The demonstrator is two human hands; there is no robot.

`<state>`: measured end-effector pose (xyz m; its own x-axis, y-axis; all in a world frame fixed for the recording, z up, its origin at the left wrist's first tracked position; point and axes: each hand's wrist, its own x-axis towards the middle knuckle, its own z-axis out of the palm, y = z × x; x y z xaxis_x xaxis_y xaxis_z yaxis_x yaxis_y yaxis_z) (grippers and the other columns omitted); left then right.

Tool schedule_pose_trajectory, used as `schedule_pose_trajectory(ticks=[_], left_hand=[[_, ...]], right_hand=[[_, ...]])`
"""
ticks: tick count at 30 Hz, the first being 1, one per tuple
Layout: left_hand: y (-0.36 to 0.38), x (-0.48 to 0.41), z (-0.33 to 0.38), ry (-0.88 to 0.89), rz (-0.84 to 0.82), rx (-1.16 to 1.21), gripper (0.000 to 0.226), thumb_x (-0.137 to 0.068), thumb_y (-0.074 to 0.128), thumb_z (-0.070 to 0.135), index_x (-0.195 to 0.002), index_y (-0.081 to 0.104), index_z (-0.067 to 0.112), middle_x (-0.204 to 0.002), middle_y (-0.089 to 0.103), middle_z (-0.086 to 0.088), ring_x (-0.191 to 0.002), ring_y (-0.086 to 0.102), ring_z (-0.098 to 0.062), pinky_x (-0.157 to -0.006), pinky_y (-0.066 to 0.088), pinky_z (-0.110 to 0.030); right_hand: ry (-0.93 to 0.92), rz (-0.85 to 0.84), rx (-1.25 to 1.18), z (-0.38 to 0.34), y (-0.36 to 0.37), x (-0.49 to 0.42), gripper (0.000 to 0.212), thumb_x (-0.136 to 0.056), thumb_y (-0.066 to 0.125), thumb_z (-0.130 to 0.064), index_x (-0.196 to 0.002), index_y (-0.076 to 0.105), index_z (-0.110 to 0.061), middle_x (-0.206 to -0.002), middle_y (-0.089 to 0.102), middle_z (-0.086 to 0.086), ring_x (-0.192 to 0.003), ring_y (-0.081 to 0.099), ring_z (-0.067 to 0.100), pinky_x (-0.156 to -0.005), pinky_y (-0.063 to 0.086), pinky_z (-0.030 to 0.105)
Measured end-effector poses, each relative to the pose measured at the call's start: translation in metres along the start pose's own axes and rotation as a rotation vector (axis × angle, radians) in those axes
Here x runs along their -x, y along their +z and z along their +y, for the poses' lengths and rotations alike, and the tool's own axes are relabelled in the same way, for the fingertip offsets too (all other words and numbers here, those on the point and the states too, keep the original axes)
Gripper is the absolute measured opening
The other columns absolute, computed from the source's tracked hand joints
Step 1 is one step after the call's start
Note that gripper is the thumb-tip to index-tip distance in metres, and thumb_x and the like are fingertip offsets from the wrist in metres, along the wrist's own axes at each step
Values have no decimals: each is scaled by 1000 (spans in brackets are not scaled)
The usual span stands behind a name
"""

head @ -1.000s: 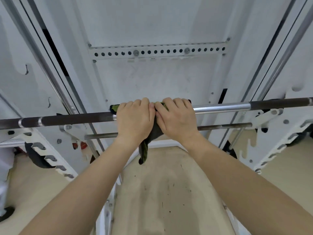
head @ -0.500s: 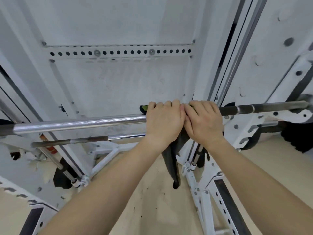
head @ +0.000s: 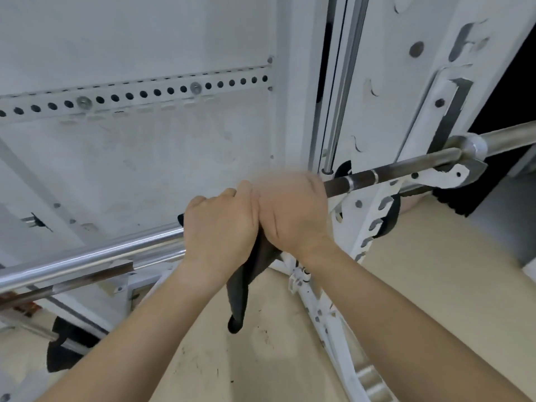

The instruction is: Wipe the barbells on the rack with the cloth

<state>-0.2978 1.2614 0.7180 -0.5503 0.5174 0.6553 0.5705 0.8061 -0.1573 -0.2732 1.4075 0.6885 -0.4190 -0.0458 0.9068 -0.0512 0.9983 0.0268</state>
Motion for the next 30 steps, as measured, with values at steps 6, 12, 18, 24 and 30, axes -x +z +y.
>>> schedule_pose_trajectory(ticks=[6, 12, 18, 24, 30], left_hand=[[18, -47, 87, 41, -28, 13, 27, -105, 17, 25, -81, 29, 20, -57, 34, 3, -45, 24, -21, -52, 20, -31], [34, -100, 177, 73, -165, 76, 27, -94, 56, 21, -80, 34, 19, -56, 30, 3, -41, 25, -20, -47, 17, -27], [43, -143, 226, 110, -335, 174, 12, -104, 38, 25, -102, 45, 16, -63, 30, 2, -50, 34, -18, -47, 23, -31], [18, -119, 170, 195, -377, -2, 14, -98, 46, 19, -112, 47, 17, -64, 30, 1, -48, 27, -17, -44, 17, -28], [-7, -76, 92, 86, -492, -57, 7, -100, 37, 25, -106, 39, 21, -67, 34, 3, -52, 32, -19, -46, 22, -28]], right_hand=[[-35, 41, 46, 104, -13, 11, 48, -103, 30, -29, -80, 69, -14, -82, 68, 2, -75, 60, 29, -77, 44, 42], [-73, 28, 79, 217, -31, 24, 40, -100, 37, -26, -80, 68, -10, -83, 68, 6, -74, 60, 31, -78, 46, 43], [123, 52, 126, 255, -35, 30, 50, -104, 27, -26, -78, 65, -7, -77, 64, 9, -73, 58, 32, -100, 45, 48], [299, 137, 66, 187, -23, 30, 50, -102, 29, -29, -78, 67, -7, -85, 65, 12, -83, 55, 34, -86, 41, 49], [362, 22, -5, 85, -15, 17, 30, -93, 45, -25, -86, 70, -10, -93, 66, 10, -91, 57, 36, -100, 40, 52]])
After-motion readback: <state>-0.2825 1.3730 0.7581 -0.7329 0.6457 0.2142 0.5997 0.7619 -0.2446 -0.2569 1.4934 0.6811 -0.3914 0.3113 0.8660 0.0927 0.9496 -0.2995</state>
